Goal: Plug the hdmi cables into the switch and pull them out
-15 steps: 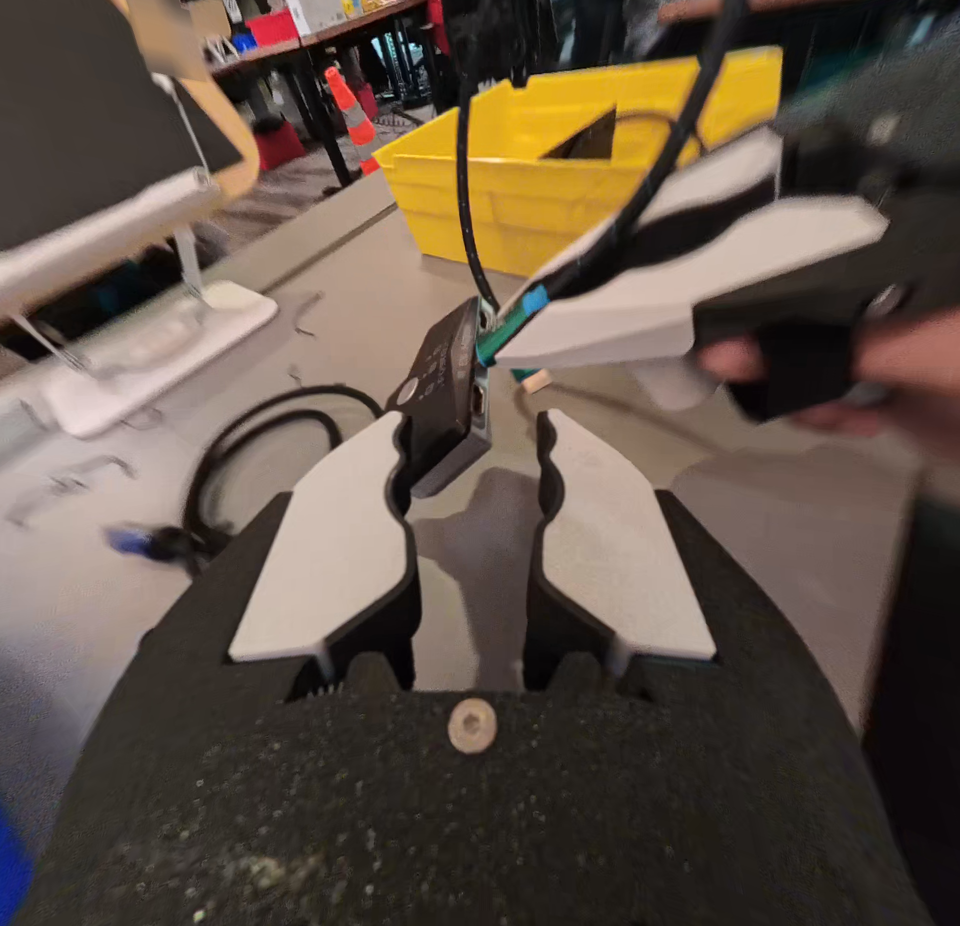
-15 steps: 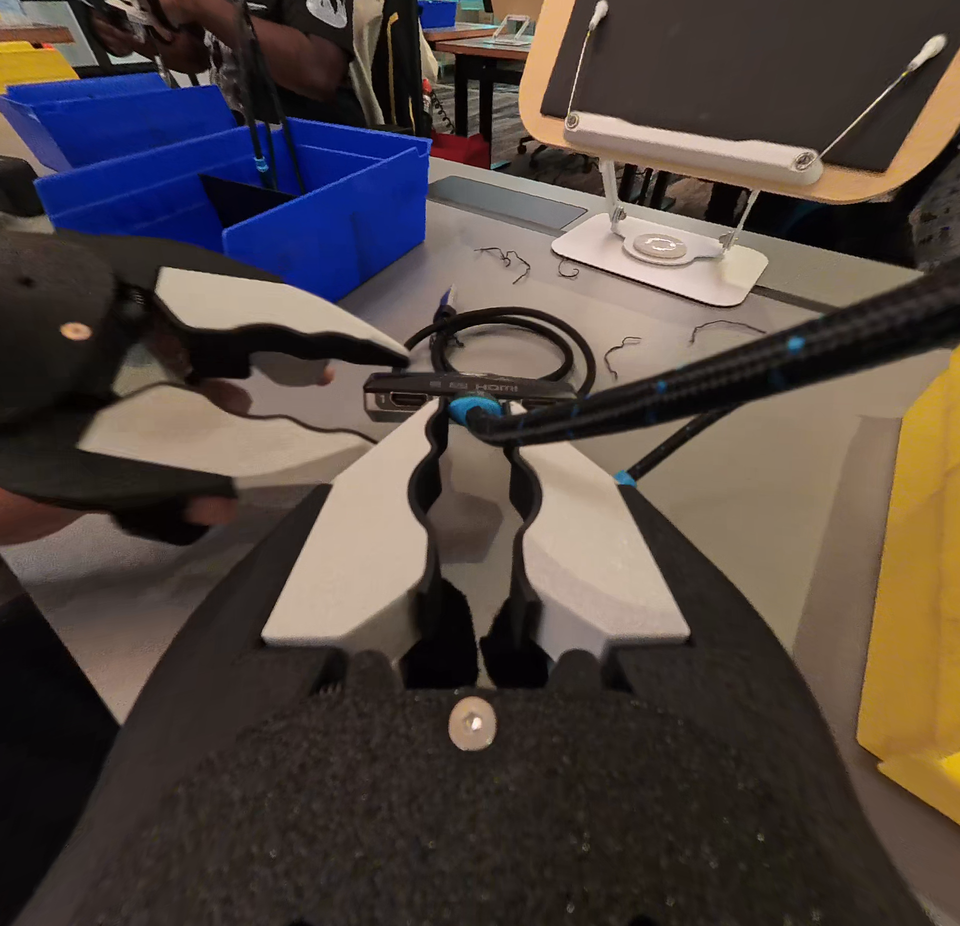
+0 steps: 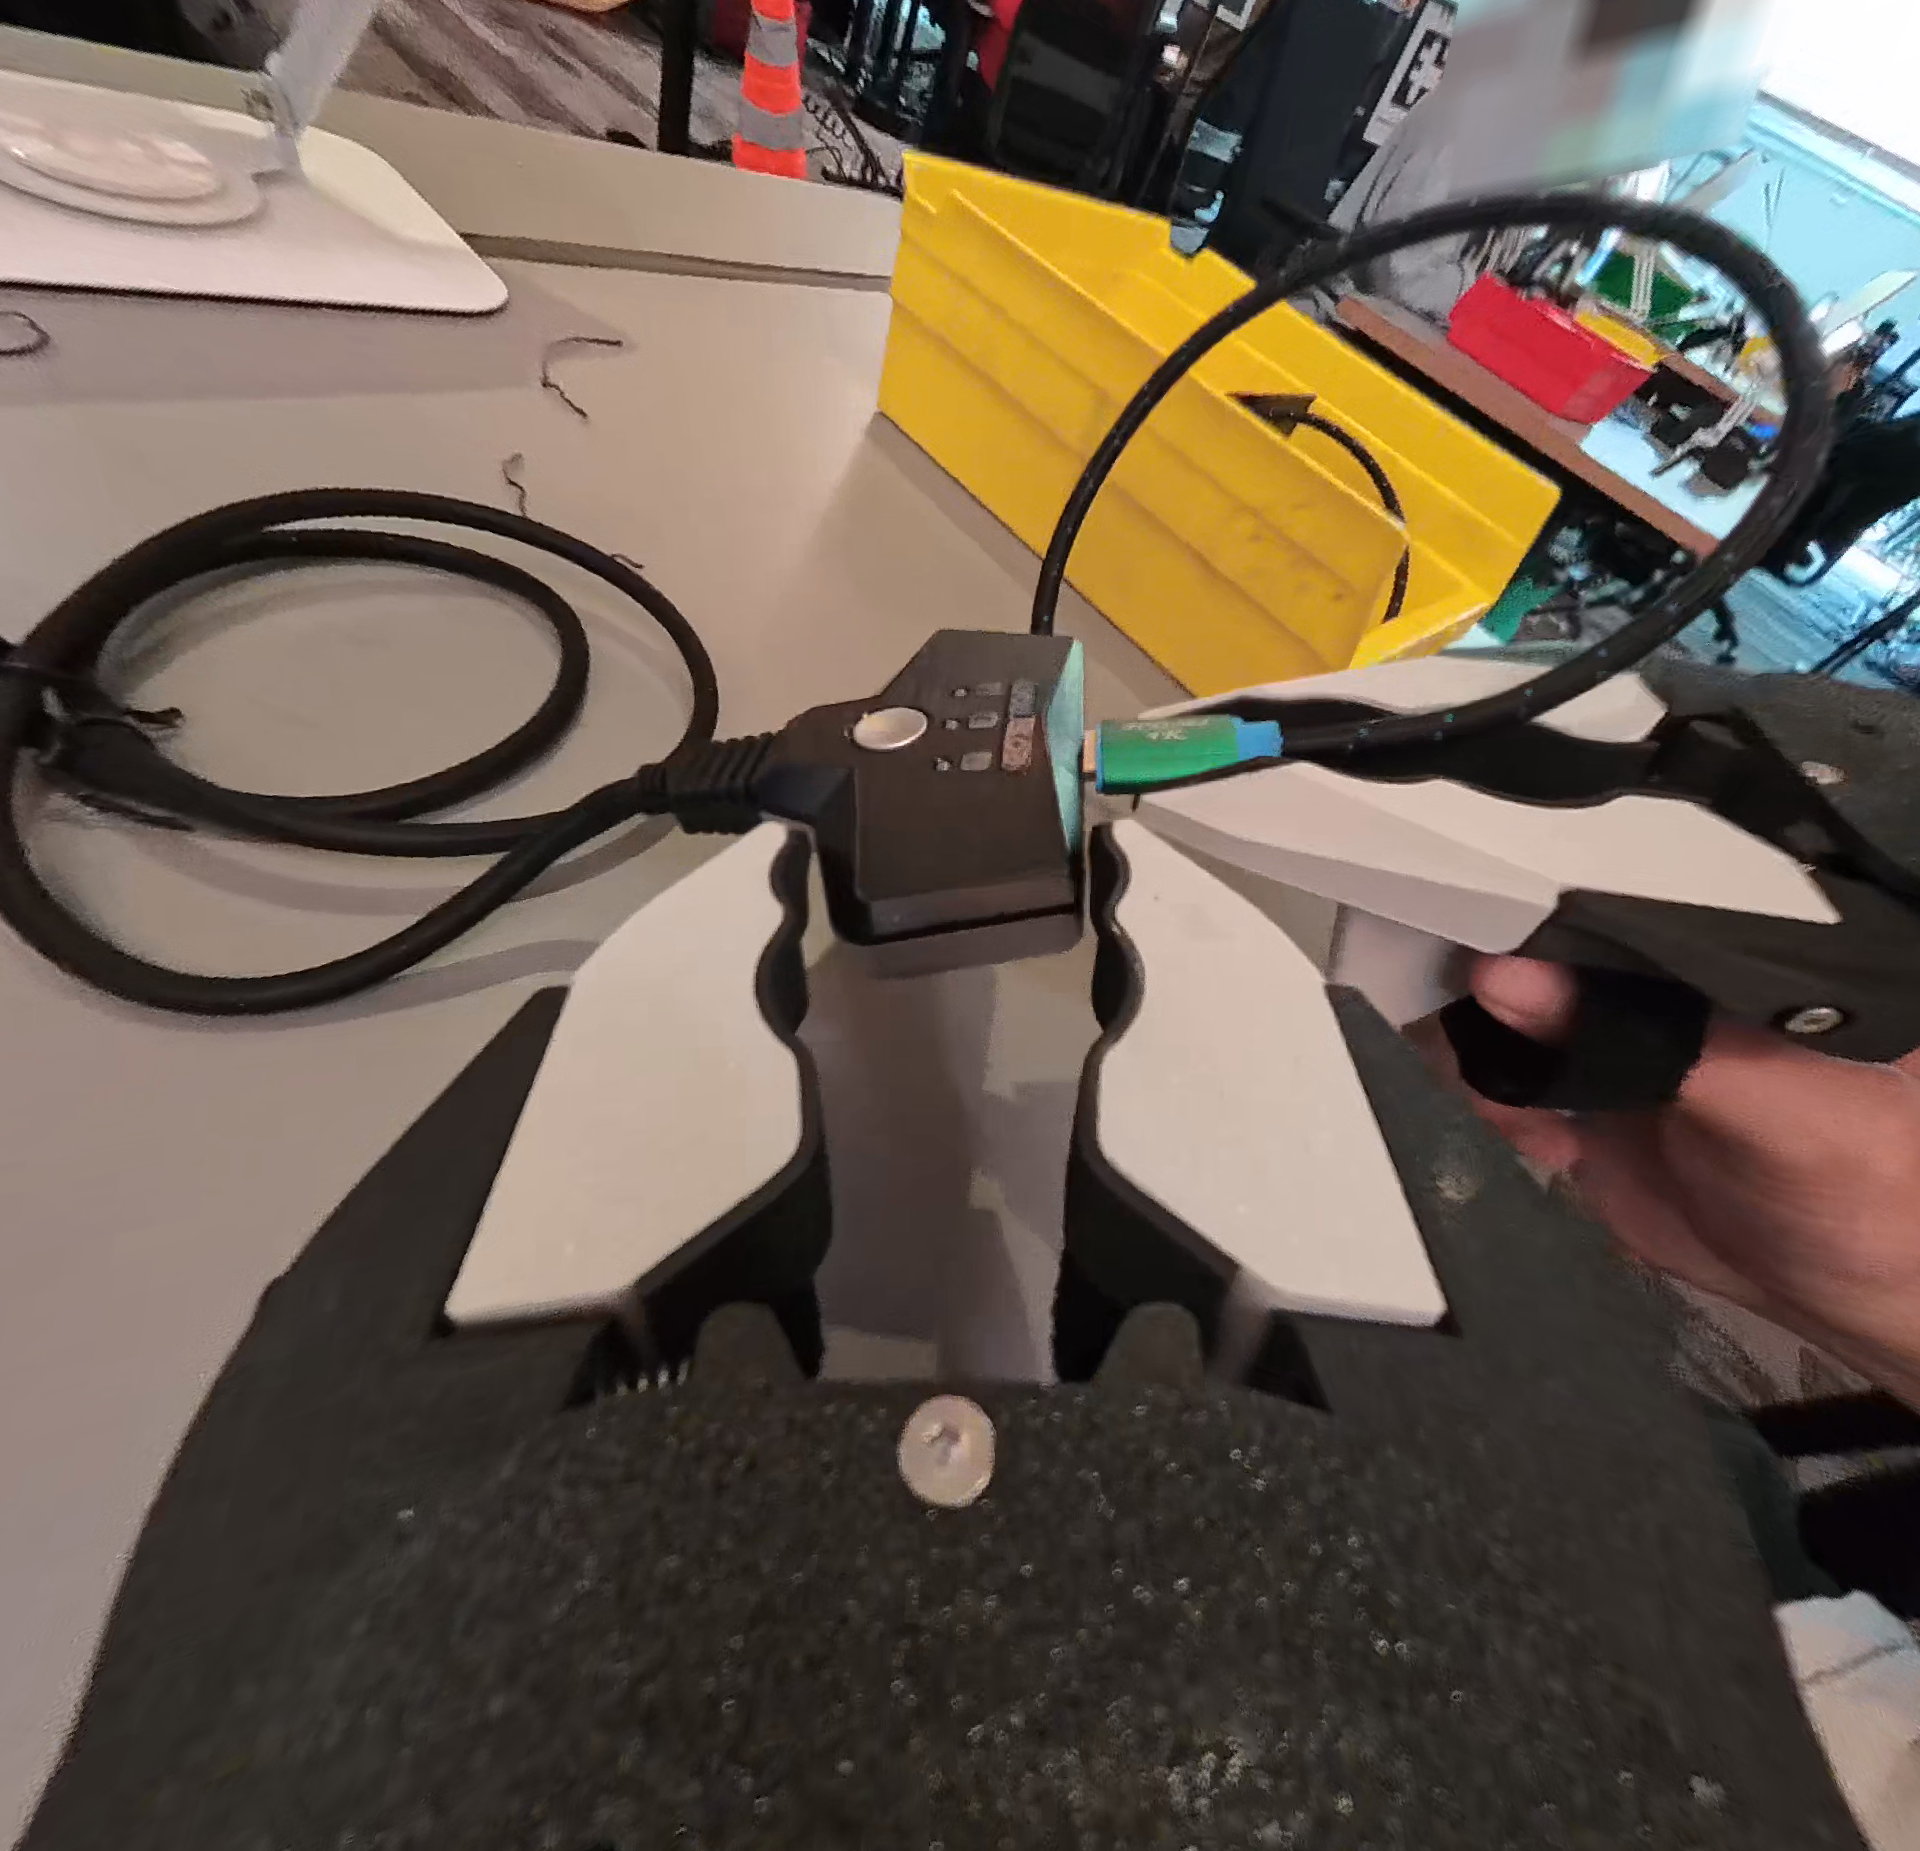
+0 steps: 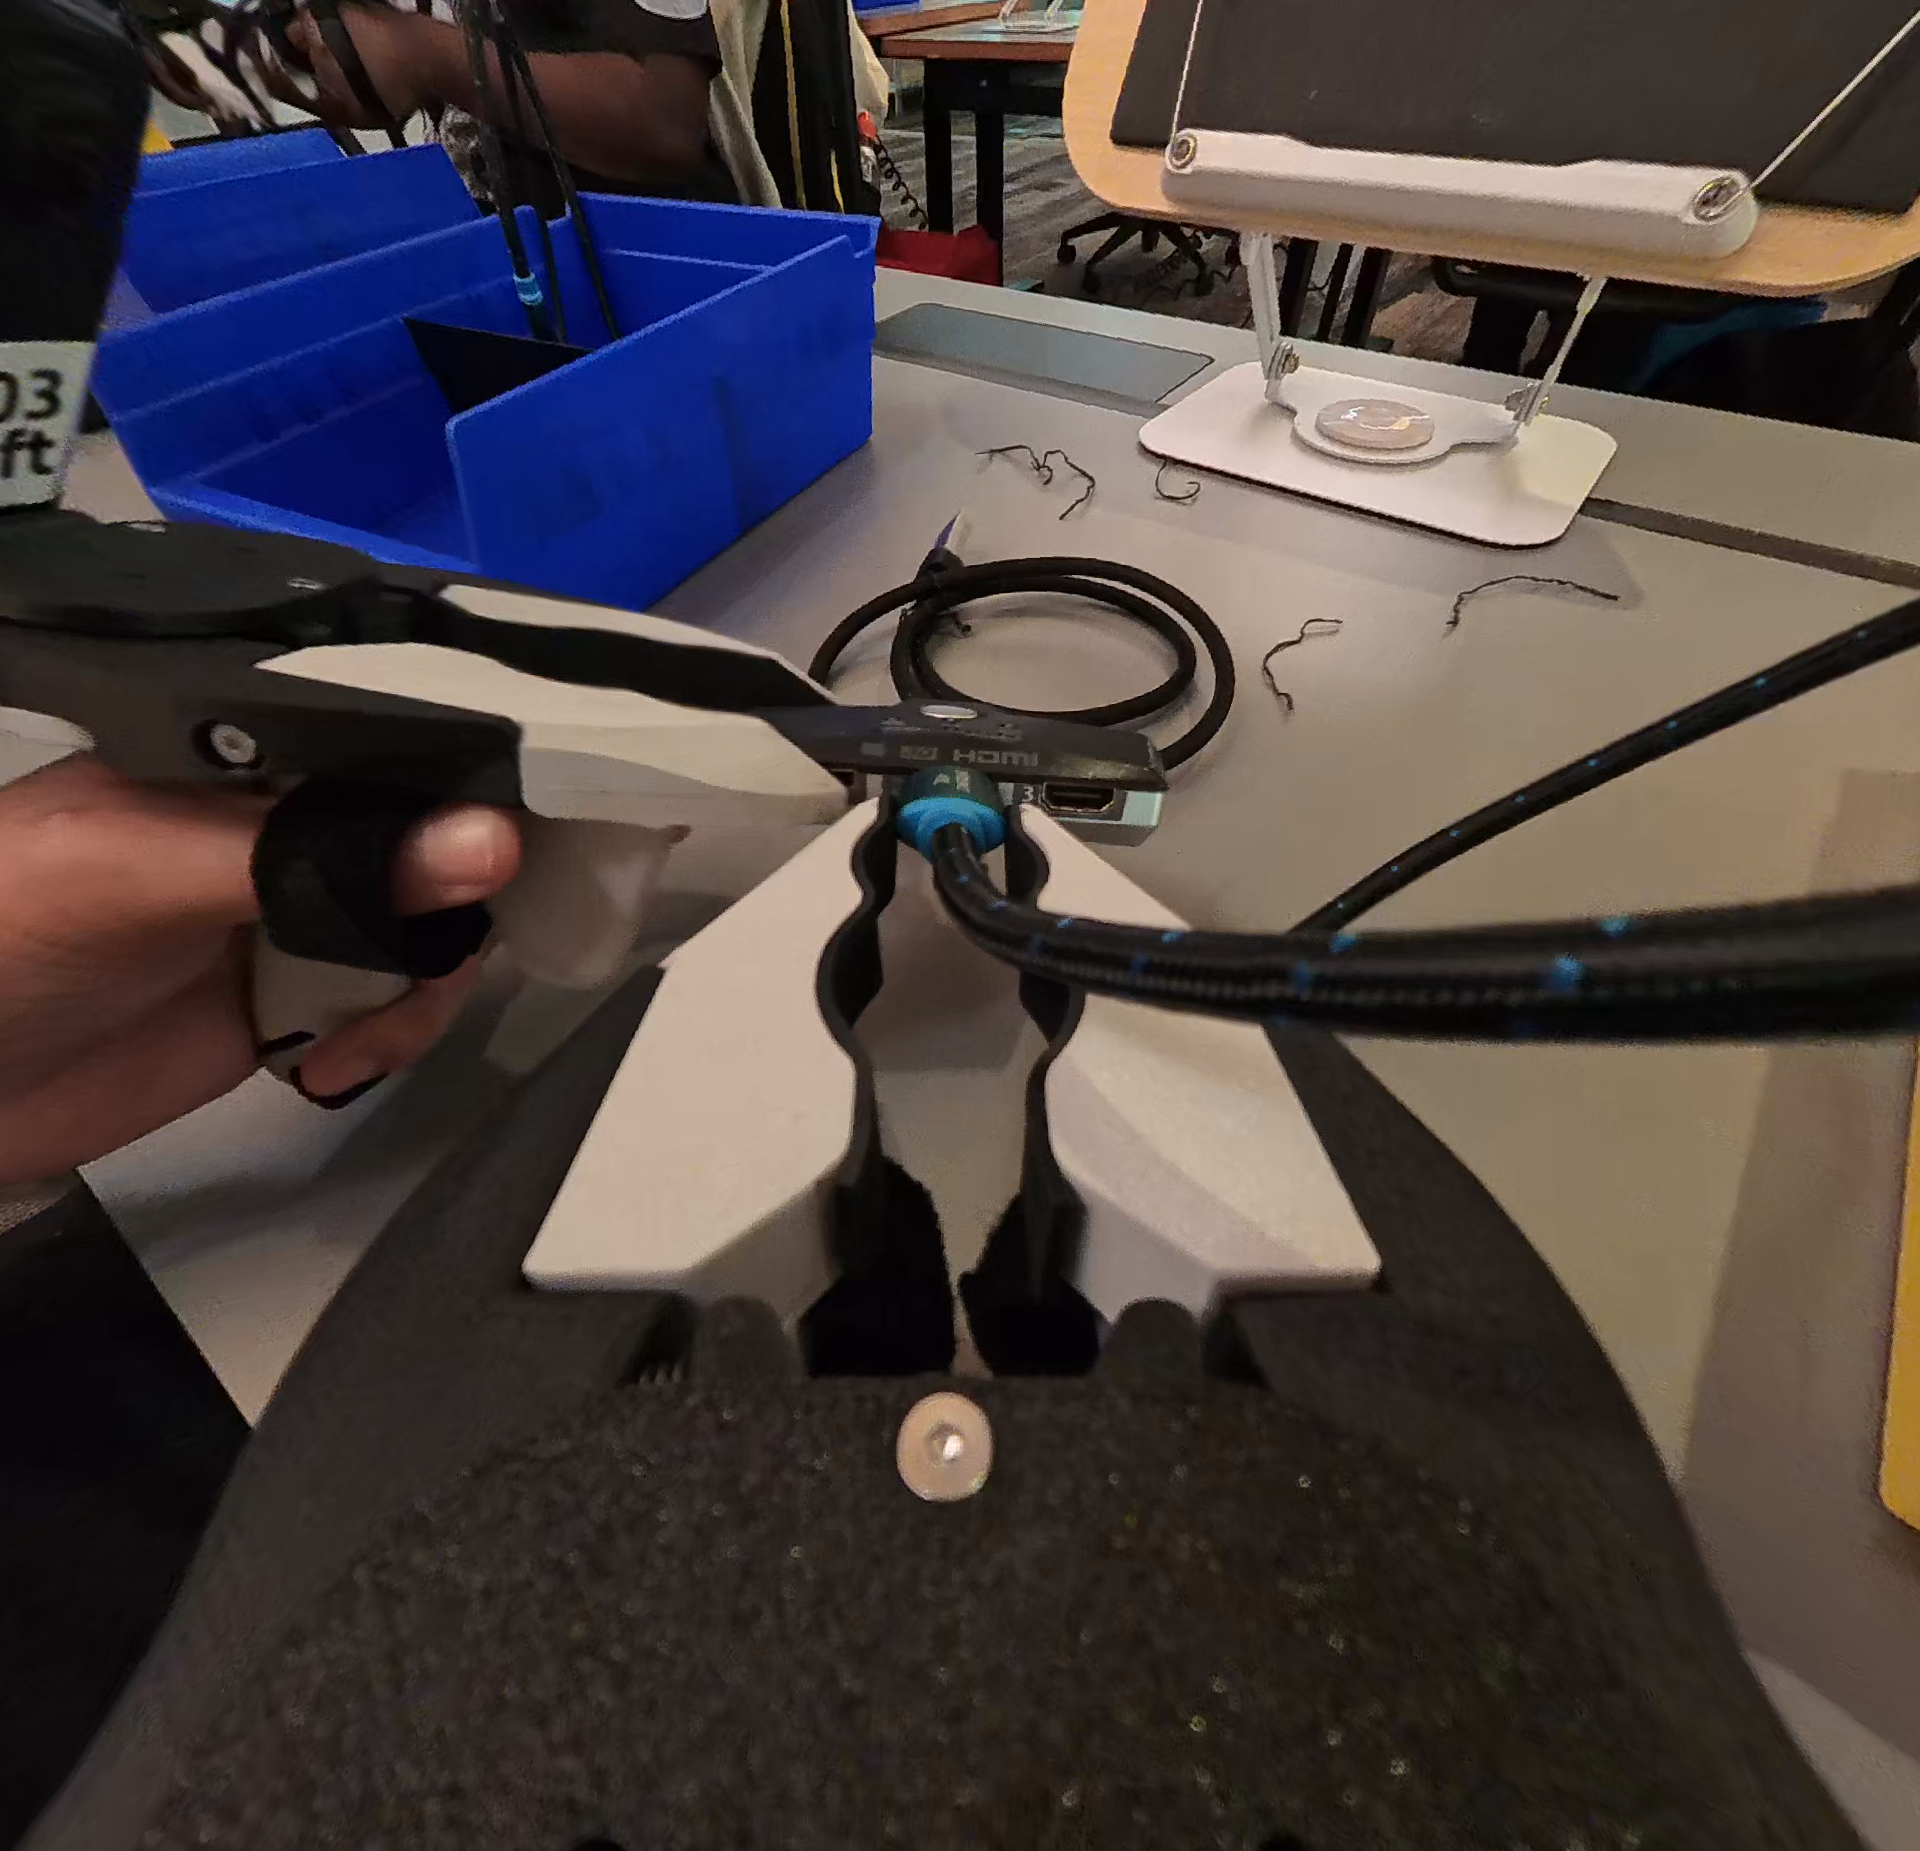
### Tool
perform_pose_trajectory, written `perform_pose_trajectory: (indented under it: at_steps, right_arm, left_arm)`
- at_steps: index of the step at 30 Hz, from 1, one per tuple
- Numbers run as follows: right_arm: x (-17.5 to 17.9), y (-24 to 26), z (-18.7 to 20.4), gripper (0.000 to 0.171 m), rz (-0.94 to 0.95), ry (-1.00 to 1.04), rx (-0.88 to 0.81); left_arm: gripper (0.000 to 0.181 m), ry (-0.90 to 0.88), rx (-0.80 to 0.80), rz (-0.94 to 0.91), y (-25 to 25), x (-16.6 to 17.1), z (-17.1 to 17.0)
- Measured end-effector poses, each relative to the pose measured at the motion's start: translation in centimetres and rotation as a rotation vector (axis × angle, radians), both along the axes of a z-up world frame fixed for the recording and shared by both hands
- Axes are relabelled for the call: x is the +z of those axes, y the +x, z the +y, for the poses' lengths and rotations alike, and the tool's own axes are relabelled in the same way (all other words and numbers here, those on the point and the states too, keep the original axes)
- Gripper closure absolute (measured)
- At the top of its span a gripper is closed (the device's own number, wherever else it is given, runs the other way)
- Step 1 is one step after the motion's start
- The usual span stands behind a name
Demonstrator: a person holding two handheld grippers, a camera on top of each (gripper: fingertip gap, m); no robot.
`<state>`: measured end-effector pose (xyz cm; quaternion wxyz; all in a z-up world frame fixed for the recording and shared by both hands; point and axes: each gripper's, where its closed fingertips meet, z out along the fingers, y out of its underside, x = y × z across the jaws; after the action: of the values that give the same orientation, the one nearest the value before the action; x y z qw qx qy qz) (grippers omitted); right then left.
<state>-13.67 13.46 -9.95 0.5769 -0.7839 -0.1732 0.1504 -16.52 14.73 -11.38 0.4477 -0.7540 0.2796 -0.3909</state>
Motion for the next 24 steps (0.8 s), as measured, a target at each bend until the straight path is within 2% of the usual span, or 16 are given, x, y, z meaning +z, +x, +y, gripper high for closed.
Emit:
perform_pose_trajectory:
  at_steps: [7,14,15,16,17,18,19,21,24]
  right_arm:
    - [-0.7,-0.1,0.3,0.152,0.007,-0.025,-0.008]
    - [-0.6,1.0,0.8,0.152,0.087,-0.026,-0.143]
    - [-0.5,1.2,0.8,0.152,0.098,-0.019,-0.150]
    - [0.9,2.0,0.5,0.152,0.115,0.047,-0.185]
    - [2.6,3.1,0.0,0.152,0.102,0.109,-0.213]
    - [4.3,4.1,-0.6,0.152,0.106,0.150,-0.228]
    - [5.6,4.7,-1.3,0.152,0.137,0.169,-0.216]
    - [7.5,5.8,-2.0,0.152,0.183,0.201,-0.183]
    - [10.7,7.3,-2.0,0.152,0.258,0.159,-0.055]
  left_arm:
    - [0.133,-0.016,-0.012,0.027,0.1,-0.7,0.5]
    - [0.132,0.041,0.009,0.101,0.9,-0.5,1.3]
    - [0.133,0.044,0.089,0.145,0.0,-1.0,2.4]
    - [0.133,0.048,0.209,0.217,-2.2,-2.0,4.7]
    - [0.133,-0.004,0.277,0.194,-4.5,-2.5,6.6]
    - [0.134,-0.027,0.292,0.091,-5.8,-1.5,7.6]
    - [0.133,0.019,0.235,0.036,-5.4,0.3,7.2]
    - [0.133,0.180,0.142,0.101,-3.2,2.4,5.0]
    - [0.133,0.203,0.066,0.143,-1.2,1.6,3.6]
